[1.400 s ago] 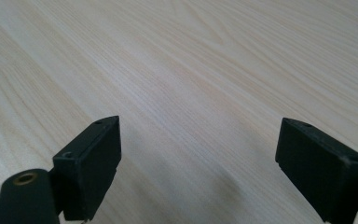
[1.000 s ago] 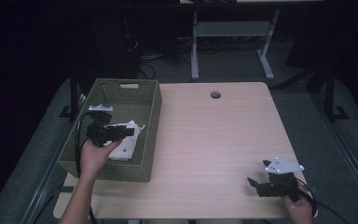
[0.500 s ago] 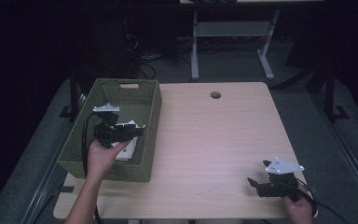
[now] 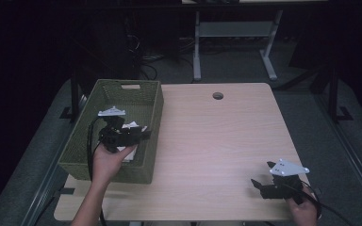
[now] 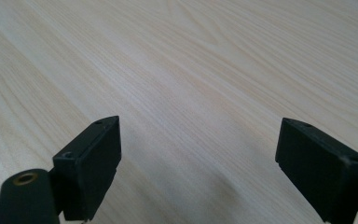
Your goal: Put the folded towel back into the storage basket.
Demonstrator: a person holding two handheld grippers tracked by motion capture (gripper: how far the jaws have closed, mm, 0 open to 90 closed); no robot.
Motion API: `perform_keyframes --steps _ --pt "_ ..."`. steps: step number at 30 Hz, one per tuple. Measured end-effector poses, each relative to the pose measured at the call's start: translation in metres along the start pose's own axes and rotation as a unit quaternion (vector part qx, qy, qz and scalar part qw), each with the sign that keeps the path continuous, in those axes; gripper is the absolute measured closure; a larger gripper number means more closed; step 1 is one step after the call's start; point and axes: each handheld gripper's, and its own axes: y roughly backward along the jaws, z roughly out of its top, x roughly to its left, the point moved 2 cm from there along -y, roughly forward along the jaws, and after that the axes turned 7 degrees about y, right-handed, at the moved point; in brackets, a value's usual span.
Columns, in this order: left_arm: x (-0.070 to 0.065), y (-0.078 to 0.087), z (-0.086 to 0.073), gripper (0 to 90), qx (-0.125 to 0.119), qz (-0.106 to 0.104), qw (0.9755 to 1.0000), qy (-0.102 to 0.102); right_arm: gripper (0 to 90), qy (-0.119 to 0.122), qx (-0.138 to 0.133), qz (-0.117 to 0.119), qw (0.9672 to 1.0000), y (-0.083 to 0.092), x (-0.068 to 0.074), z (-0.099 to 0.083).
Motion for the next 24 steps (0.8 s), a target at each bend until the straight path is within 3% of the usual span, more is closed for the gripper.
perform_keyframes --steps 24 --pt "-0.051 -0.019 -0.021 43.4 0.000 -0.027 0.9982 -0.054 13.7 0.001 0.001 -0.001 1.0000 0.000 0.000 0.000"
